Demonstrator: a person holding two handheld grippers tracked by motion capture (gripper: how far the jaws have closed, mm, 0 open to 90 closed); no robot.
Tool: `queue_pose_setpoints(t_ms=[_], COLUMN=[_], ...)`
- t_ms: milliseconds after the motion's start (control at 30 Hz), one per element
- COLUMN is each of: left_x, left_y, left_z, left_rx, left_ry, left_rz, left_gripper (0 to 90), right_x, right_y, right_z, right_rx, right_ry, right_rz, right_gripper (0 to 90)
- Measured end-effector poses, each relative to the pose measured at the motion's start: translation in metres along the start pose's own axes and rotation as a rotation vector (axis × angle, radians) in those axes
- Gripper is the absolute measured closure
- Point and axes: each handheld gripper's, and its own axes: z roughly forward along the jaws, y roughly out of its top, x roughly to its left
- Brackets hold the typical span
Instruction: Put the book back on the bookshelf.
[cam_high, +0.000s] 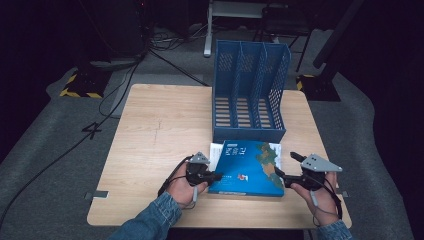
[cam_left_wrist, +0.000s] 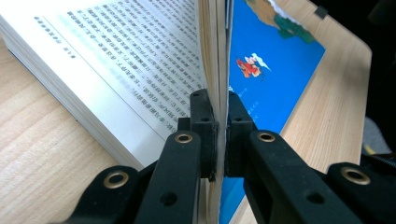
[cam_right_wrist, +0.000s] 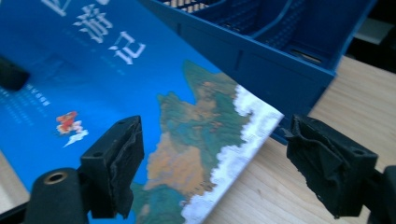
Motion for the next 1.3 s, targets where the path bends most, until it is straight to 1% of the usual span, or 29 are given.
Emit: queue_pose_setpoints(t_ms=[33, 67, 100, 133, 200, 267, 367, 400, 433, 500, 533, 567, 600, 700, 767, 800, 833, 933, 967, 1000, 1100, 1133, 1267, 1300], left_x=[-0.001, -0.001, -0.002, -0.002, -0.004, -0.006, -0.012, -0.014, -0.016, -0.019, -0.020, -0.020, -0.020, -0.019, -0.020, -0.020, -0.021, -0.020, -0.020, -0.020, -0.022, -0.022, -0.024, -0.024], left_y=[0.002, 0.004, 0.009, 0.009, 0.016, 0.026, 0.042, 0.046, 0.050, 0.056, 0.059, 0.059, 0.062, 0.064, 0.066, 0.068, 0.069, 0.073, 0.075, 0.075, 0.082, 0.084, 0.090, 0.092], left_z=[-0.001, -0.002, -0.004, -0.004, -0.006, -0.008, -0.011, -0.012, -0.012, -0.012, -0.013, -0.013, -0.013, -0.013, -0.013, -0.013, -0.013, -0.013, -0.013, -0.013, -0.013, -0.013, -0.013, -0.012], left_rx=[0.003, 0.010, 0.021, 0.021, 0.029, 0.046, 0.071, 0.084, 0.092, 0.113, 0.121, 0.121, 0.129, 0.135, 0.136, 0.138, 0.140, 0.145, 0.156, 0.156, 0.169, 0.175, 0.187, 0.191], left_ry=[0.001, 0.001, -0.007, -0.007, -0.015, -0.018, -0.010, -0.006, 0.001, 0.013, 0.011, 0.011, 0.001, -0.001, -0.003, -0.002, -0.003, -0.012, -0.013, -0.013, -0.008, -0.008, -0.003, -0.004], left_rz=[-0.001, -0.001, -0.001, -0.001, 0.004, 0.010, 0.035, 0.047, 0.050, 0.065, 0.067, 0.067, 0.063, 0.061, 0.060, 0.062, 0.064, 0.050, 0.050, 0.050, 0.044, 0.047, 0.036, 0.027], left_gripper=[85.9, 85.9, 86.0, 86.1, 86.1, 86.2, 86.2, 86.2, 86.2, 86.2, 86.2, 86.2, 86.2, 86.2, 86.2, 86.2, 86.2, 86.2, 86.2, 86.2, 86.2, 86.2, 86.2, 86.1], right_x=[0.000, 0.004, 0.013, 0.013, 0.023, 0.032, 0.046, 0.050, 0.052, 0.056, 0.058, 0.058, 0.062, 0.066, 0.071, 0.073, 0.075, 0.082, 0.085, 0.085, 0.088, 0.089, 0.092, 0.094], right_y=[0.000, 0.001, 0.003, 0.003, 0.005, 0.006, 0.008, 0.009, 0.010, 0.011, 0.010, 0.010, 0.010, 0.009, 0.009, 0.009, 0.008, 0.008, 0.008, 0.008, 0.007, 0.007, 0.004, 0.003], right_z=[0.000, 0.000, -0.002, -0.002, -0.004, -0.004, -0.006, -0.006, -0.006, -0.007, -0.006, -0.006, -0.004, -0.002, 0.002, 0.004, 0.007, 0.014, 0.016, 0.016, 0.021, 0.023, 0.028, 0.033], right_rx=[0.000, -0.003, 0.000, 0.000, 0.000, 0.006, 0.010, 0.001, -0.004, -0.005, -0.004, -0.004, -0.008, -0.016, -0.014, -0.012, 0.003, 0.013, 0.017, 0.017, 0.030, 0.033, 0.045, 0.064], right_ry=[0.000, 0.007, 0.023, 0.023, 0.048, 0.071, 0.066, 0.069, 0.070, 0.073, 0.077, 0.077, 0.079, 0.079, 0.081, 0.079, 0.076, 0.075, 0.076, 0.076, 0.068, 0.068, 0.074, 0.063], right_rz=[0.000, -0.007, -0.035, -0.035, -0.069, -0.094, -0.133, -0.148, -0.153, -0.156, -0.154, -0.154, -0.150, -0.150, -0.160, -0.166, -0.180, -0.204, -0.211, -0.211, -0.239, -0.242, -0.254, -0.287], right_gripper=[19.5, 19.6, 19.9, 19.9, 21.9, 21.4, 20.8, 20.9, 20.8, 20.4, 20.4, 20.4, 19.9, 19.6, 19.8, 20.3, 20.6, 20.1, 19.8, 19.8, 19.1, 18.4, 17.9, 18.5])
